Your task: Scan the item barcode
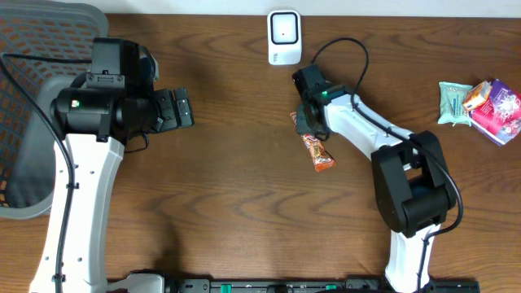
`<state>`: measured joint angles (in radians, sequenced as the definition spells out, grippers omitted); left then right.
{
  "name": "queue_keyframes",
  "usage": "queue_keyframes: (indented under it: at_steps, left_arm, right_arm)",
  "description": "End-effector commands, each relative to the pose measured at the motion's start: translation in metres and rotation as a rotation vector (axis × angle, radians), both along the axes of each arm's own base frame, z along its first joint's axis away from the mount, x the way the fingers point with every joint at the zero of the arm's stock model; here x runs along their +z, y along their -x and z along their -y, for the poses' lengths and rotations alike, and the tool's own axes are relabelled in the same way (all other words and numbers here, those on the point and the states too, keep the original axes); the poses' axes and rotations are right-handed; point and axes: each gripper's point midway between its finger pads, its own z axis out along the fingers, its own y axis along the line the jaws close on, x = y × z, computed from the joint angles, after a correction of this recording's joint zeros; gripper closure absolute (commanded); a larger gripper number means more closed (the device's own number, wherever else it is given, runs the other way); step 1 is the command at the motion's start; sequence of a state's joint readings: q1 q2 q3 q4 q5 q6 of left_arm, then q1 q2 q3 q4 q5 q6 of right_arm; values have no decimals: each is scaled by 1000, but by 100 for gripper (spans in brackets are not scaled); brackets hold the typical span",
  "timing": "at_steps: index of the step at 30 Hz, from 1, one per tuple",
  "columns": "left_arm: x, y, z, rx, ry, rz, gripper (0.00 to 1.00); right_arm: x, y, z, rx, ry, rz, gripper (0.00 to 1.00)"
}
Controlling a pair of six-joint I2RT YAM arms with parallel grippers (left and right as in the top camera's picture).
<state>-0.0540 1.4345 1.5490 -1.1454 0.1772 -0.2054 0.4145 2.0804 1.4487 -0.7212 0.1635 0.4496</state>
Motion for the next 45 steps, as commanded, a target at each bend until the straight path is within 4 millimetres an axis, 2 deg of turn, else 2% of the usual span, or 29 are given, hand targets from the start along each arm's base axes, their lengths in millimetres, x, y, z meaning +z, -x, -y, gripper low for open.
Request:
queue_keyframes:
  at_steps: [1,5,8,10,13,18,25,28,30,32,35,39,41,45]
  left_arm:
    - [0,-1,-2,4,-7,0,2]
    - [0,-1,-2,4,-7,0,2]
    - [0,-1,-2,4,-7,0,2]
    - [0,-1,-2,4,-7,0,2]
    - [0,-1,-2,4,-7,0,2]
    - [0,-1,-2,4,-7,0,2]
    - [0,-1,-2,4,-7,0,2]
    - [0,-1,-2,4,-7,0,2]
    - [0,-1,-2,4,-7,0,2]
    - [0,-1,-2,4,-7,0,2]
    - [0,-1,-2,4,-7,0,2]
    - [0,-1,-2,4,-7,0,2]
    - [0,-1,-2,4,-7,0,2]
    - [0,-1,-2,4,-7,0,2]
  right_arm:
    - [39,-22,11,19,51,53,97]
    - [74,-13,5,49,27,-18,96]
    - [82,8,-9,117,-42,-117,90]
    - [80,29,-14,162,-72,-205,91]
    - [70,56,-8,164,-45,-315,98]
    - [41,76,-5,171,-22,-374,99]
    - [-9,77,-3,129,-41,-318,99]
    - [-18,77,8,87,8,-298,99]
    - [-14,76,10,79,21,-297,98]
    - [-4,71,11,78,33,-285,89]
    - [22,59,10,76,52,-260,81]
    - [56,41,-3,87,27,-207,59]
    - [64,35,-10,99,17,-181,50]
    - [62,36,-25,157,17,-163,48]
